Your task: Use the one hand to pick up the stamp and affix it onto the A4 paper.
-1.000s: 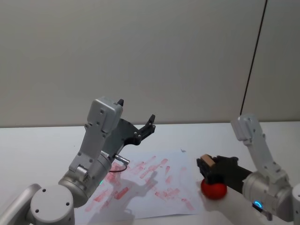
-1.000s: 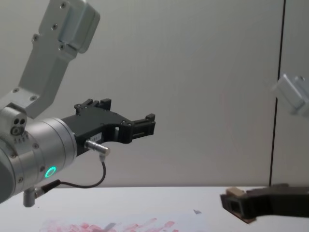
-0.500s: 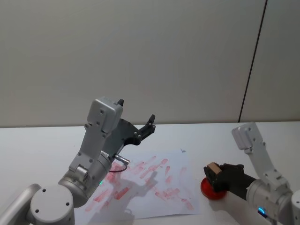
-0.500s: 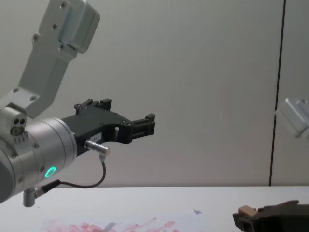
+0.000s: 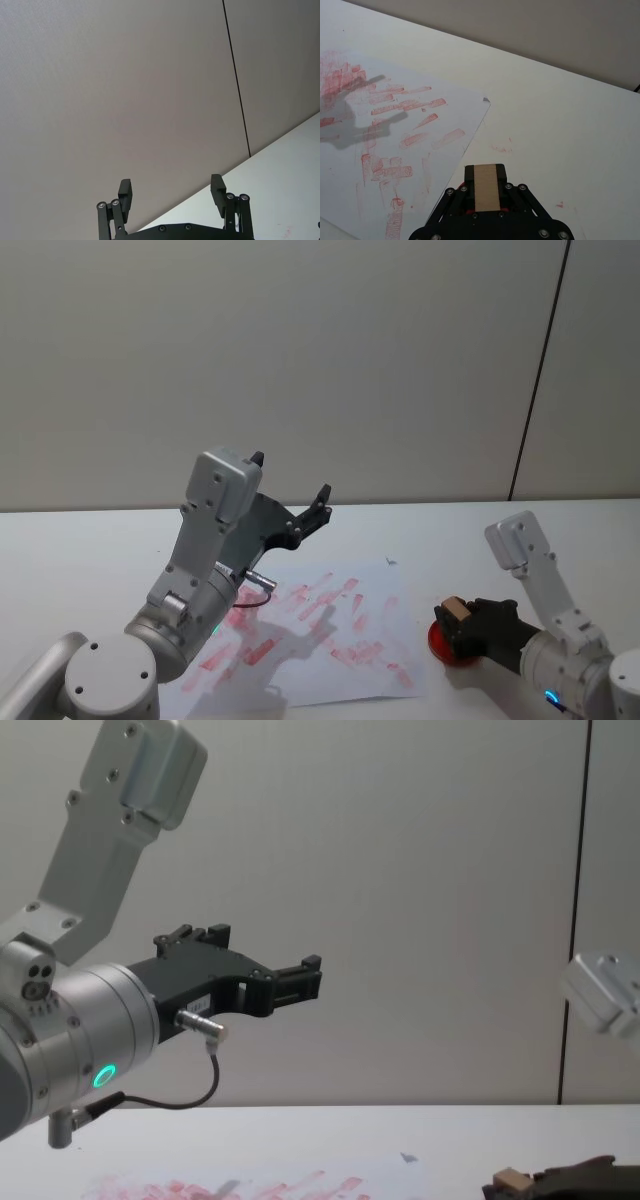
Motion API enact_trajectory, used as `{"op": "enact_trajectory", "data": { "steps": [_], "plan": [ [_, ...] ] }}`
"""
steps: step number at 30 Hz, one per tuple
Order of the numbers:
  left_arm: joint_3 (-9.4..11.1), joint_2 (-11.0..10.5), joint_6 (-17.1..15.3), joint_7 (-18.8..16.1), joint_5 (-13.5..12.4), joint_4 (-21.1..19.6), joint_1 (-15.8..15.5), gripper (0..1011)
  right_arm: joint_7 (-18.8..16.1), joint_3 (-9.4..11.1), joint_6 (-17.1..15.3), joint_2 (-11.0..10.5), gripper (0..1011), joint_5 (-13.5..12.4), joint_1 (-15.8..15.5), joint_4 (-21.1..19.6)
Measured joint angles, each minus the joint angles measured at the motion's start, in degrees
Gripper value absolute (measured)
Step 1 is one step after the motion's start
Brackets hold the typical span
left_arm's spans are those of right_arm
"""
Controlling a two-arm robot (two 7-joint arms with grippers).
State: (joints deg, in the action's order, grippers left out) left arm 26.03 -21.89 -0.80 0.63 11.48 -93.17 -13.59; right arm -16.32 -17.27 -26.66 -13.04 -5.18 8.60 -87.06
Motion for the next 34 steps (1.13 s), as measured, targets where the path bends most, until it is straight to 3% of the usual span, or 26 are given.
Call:
{"op": "enact_trajectory", "data": {
  "steps": [5,9,10,12,15,18,21,30,34],
  "plan": [
    [0.0,0.0,0.0,0.0,0.0,0.0,0.0,1002,0.1,-0.1,0.1,0.1,239,0.4,0.1,0.5],
    [0.0,0.0,0.0,0.0,0.0,0.0,0.0,1002,0.1,-0.2,0.1,0.2,392,0.6,0.2,0.8],
    [0.0,0.0,0.0,0.0,0.0,0.0,0.0,1001,0.1,-0.2,0.1,0.2,392,0.6,0.2,0.8],
    [0.0,0.0,0.0,0.0,0.0,0.0,0.0,1001,0.2,-0.3,0.1,0.2,497,0.7,0.2,0.9],
    [0.0,0.0,0.0,0.0,0.0,0.0,0.0,1001,0.2,-0.3,0.1,0.2,558,0.7,0.2,1.0],
    [0.0,0.0,0.0,0.0,0.0,0.0,0.0,1001,0.2,-0.3,0.2,0.3,704,0.8,0.2,1.1],
    [0.0,0.0,0.0,0.0,0.0,0.0,0.0,1001,0.2,-0.3,0.2,0.3,737,0.9,0.2,1.1],
    [0.0,0.0,0.0,0.0,0.0,0.0,0.0,1001,0.2,-0.4,0.2,0.3,999,0.9,0.3,1.3],
    [0.0,0.0,0.0,0.0,0.0,0.0,0.0,1001,0.2,-0.4,0.2,0.3,1001,1.0,0.3,1.3]
  ]
}}
